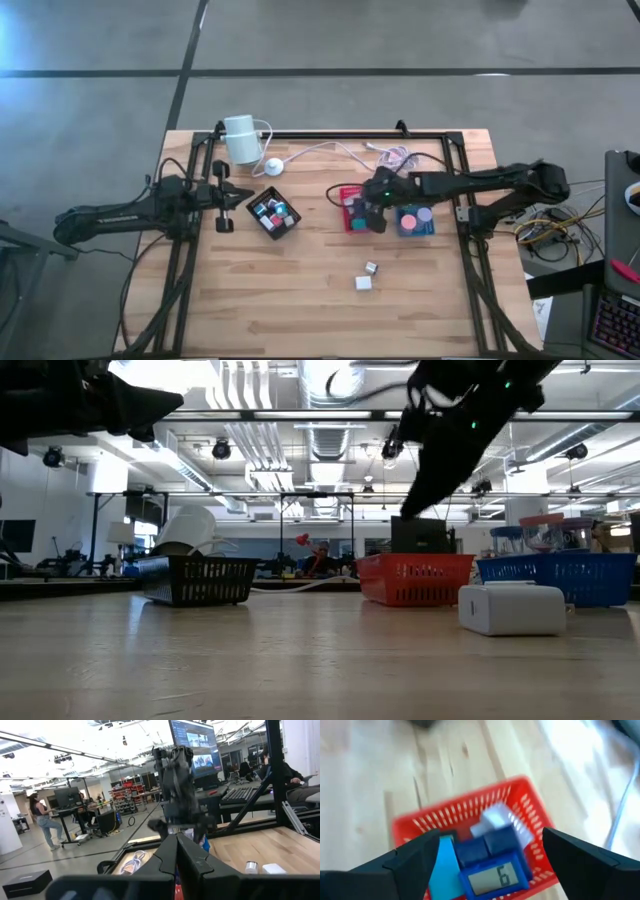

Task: Pick & Place Office items
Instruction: Put the white charger adaptor into the black bin

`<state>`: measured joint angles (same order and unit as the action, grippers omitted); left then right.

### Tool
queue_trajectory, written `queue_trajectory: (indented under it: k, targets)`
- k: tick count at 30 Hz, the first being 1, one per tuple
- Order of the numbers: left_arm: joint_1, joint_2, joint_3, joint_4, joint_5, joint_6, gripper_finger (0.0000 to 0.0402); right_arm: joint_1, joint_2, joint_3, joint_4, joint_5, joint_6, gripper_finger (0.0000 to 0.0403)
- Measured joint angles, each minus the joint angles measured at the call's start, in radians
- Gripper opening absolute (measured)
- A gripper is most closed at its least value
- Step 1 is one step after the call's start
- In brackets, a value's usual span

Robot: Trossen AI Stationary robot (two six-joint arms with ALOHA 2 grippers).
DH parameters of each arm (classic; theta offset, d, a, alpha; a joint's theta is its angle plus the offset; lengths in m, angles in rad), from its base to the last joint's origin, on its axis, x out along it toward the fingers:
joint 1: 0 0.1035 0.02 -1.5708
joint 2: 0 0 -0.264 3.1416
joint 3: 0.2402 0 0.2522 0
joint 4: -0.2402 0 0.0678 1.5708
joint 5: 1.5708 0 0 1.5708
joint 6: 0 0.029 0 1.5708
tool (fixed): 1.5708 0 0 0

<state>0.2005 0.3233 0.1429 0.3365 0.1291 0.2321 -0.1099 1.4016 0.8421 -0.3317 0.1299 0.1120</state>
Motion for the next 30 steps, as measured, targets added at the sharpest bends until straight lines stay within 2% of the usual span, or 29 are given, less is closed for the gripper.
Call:
queue_trajectory:
  k: [5, 10, 15, 22, 30]
  targets:
    - [0.0, 0.0, 0.0, -0.016, 0.0, -0.001, 0.0014, 0.029, -0.16, -0.037, 0.073, -0.002, -0.05, 0.0315]
    - [0.0, 0.001, 0.0, -0.019, 0.0, -0.074, 0.0014, 0.069, -0.357, -0.131, 0.194, -0.011, -0.094, 0.0273]
    - [0.0, 0.002, 0.0, -0.017, 0.005, -0.084, 0.001, 0.085, -0.57, -0.283, 0.339, -0.017, -0.107, 0.0214]
    - [0.0, 0.01, 0.0, -0.015, 0.005, -0.087, 0.0009, 0.084, -0.839, -0.514, 0.553, -0.104, -0.141, 0.0137]
    - [0.0, 0.109, 0.003, 0.016, -0.129, -0.065, 0.0006, 0.084, -1.004, -0.675, 0.647, -0.104, -0.135, 0.0054]
